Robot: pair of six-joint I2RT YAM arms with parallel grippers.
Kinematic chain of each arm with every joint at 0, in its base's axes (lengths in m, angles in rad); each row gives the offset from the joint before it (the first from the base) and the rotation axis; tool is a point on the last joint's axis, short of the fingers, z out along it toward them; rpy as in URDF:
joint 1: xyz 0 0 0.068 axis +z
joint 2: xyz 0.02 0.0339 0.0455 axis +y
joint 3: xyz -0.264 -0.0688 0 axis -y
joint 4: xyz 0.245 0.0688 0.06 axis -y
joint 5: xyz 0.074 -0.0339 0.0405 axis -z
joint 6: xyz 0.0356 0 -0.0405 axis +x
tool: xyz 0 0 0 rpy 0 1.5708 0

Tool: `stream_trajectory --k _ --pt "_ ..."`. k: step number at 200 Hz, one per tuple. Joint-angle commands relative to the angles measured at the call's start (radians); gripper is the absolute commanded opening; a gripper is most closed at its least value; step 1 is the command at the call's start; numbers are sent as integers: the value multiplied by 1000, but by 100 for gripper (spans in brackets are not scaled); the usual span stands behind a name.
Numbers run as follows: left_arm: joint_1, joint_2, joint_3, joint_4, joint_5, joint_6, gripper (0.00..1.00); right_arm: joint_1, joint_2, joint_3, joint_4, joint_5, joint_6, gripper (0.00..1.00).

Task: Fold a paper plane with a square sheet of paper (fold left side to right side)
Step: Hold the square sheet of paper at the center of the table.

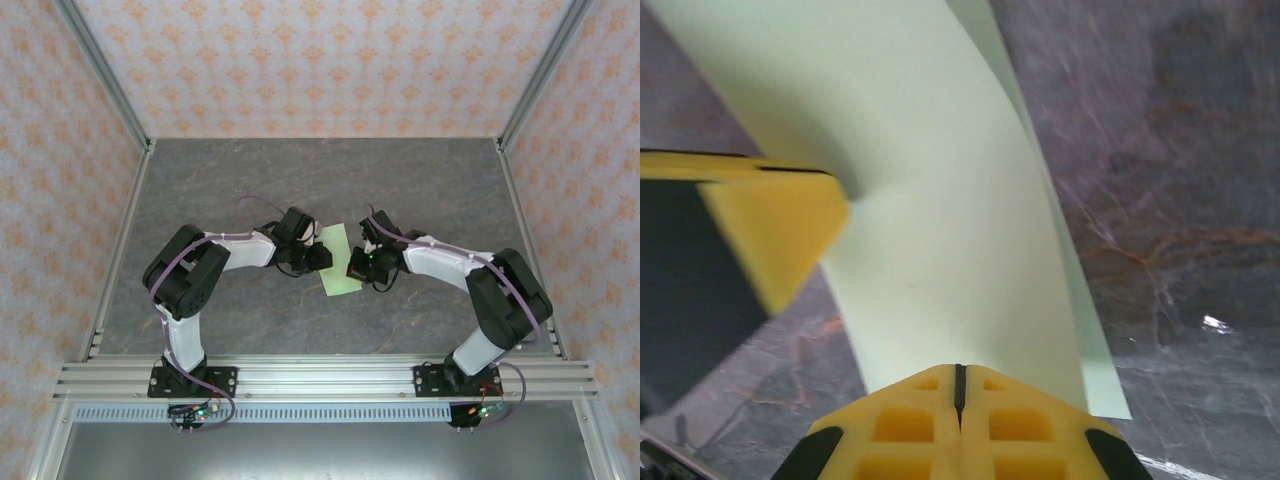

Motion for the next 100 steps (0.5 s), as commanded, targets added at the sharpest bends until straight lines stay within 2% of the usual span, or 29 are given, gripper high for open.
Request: stream_trajectory --k 1,54,100 --pt "-21 16 9 -74 -31 13 19 2 26 -4 -27 32 18 4" --pt "-21 16 45 -106 -31 29 19 1 87 -6 -92 60 -9 4" --pt "-6 11 96 -148 -42 49 24 1 110 -7 -158 115 -34 3"
